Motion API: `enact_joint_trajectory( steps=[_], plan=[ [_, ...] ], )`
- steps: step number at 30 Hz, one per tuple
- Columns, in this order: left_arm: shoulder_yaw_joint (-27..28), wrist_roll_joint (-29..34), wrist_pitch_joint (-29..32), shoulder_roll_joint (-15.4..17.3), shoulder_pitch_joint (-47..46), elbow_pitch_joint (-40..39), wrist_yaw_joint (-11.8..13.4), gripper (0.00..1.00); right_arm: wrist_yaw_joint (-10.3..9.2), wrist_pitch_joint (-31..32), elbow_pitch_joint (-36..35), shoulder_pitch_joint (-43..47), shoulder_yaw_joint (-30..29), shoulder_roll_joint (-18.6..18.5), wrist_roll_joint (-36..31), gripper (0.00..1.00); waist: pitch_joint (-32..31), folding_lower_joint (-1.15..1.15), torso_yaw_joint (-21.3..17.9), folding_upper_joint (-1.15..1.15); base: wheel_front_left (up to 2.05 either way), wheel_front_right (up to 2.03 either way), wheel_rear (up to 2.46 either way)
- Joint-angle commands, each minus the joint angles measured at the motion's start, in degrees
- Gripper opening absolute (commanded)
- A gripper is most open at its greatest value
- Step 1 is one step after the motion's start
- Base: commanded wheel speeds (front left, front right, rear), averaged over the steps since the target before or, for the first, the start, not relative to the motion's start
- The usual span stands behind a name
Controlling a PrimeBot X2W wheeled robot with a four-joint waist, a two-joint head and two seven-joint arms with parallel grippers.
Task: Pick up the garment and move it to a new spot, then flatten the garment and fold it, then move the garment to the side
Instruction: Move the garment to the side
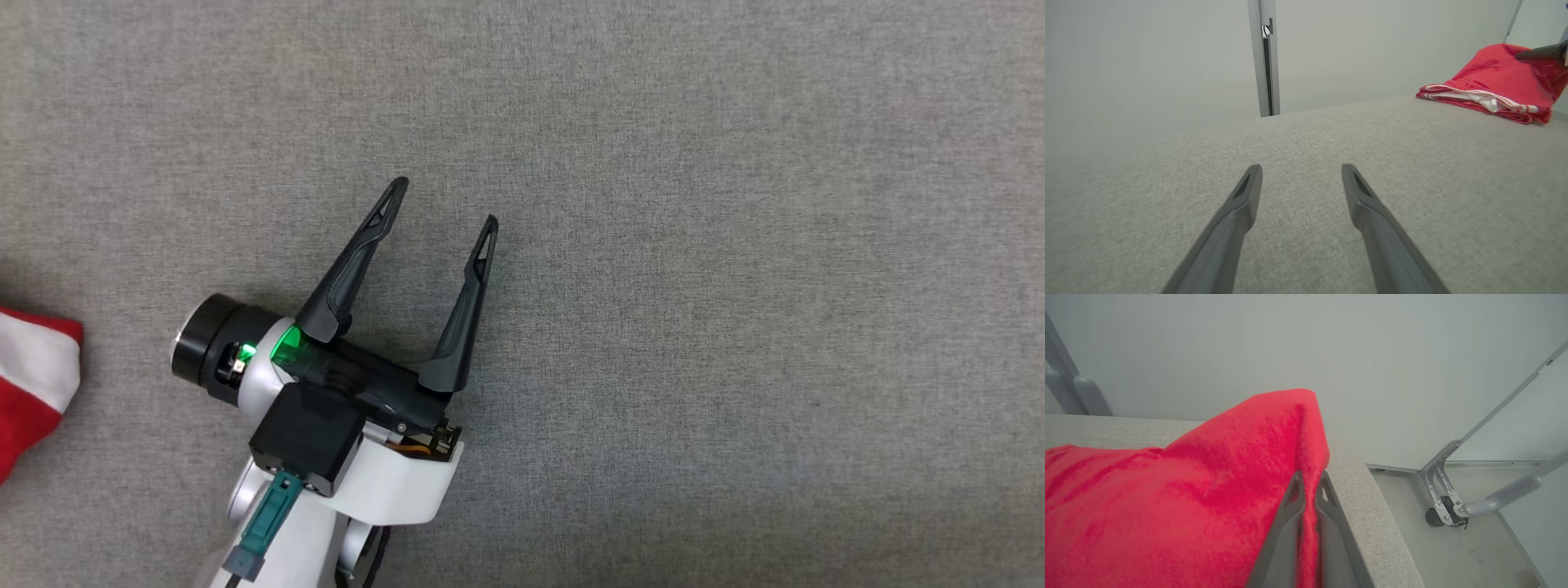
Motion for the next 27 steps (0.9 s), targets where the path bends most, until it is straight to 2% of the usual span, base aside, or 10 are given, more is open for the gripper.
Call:
enact_joint_trajectory(
  steps=[1,5,6,7,12,16,21,22,24,27],
  plan=[
    [0.0,0.43,-0.02,0.6,-0.93,0.05,-0.4,1.0,-0.1,0.0,1.3,-1.42,-1.05,-1.12,-1.31,0.0,1.02,0.0,-0.09,0.0,0.0,0.0,0.0],
    [0.3,0.24,-0.01,1.47,-1.34,0.38,-0.21,1.0,-0.11,-0.7,5.22,-3.39,-3.48,-2.02,-4.26,0.0,1.29,0.0,0.35,0.0,0.0,0.0,0.0],
    [0.38,0.09,-0.01,1.47,-1.32,0.66,-0.03,1.0,-0.11,-1.49,7.13,-3.96,-4.29,-2.11,-6.0,0.41,1.12,0.0,0.54,0.0,0.0,0.0,0.0],
    [0.34,-0.13,0.0,1.4,-1.27,0.97,0.03,1.0,-0.11,-2.66,9.07,-4.69,-4.92,-1.75,-8.21,1.0,0.81,0.0,0.74,0.0,0.0,0.0,0.0],
    [-0.1,-0.85,-0.03,0.53,0.3,2.87,1.46,1.0,-0.08,-8.41,15.41,-5.03,-5.89,6.97,-18.32,1.0,-3.79,0.0,1.55,0.0,0.0,0.0,0.0],
    [0.45,-1.48,-0.04,0.17,2.79,4.81,2.85,1.0,-0.11,-10.3,13.88,-1.1,-6.05,16.95,-22.98,1.0,-9.68,0.0,1.34,0.0,0.0,0.0,0.0],
    [2.52,-3.22,-0.04,-0.14,6.95,7.3,3.97,1.0,-0.11,-10.44,-0.15,9.58,-8.41,27.22,-27.16,1.0,-17.56,0.0,0.76,0.0,0.0,0.0,0.0],
    [3.48,-4.13,-0.04,-0.31,8.62,8.2,4.19,1.0,-0.11,-10.39,-6.03,14.82,-9.96,30.64,-28.96,1.0,-20.89,0.0,0.74,0.0,0.0,0.0,0.0],
    [4.45,-4.92,-0.04,-0.4,10.53,8.75,4.61,1.0,-0.11,-10.4,-11.37,19.99,-11.2,34.09,-30.5,1.0,-24.1,0.0,0.75,0.0,0.0,0.0,0.0],
    [5.72,-5.7,-0.04,-0.5,12.53,8.94,5.02,1.0,-0.11,-10.4,-15.85,25.27,-12.61,36.96,-32.44,1.0,-27.11,0.0,0.7,0.0,0.0,0.0,0.0]
  ],
)
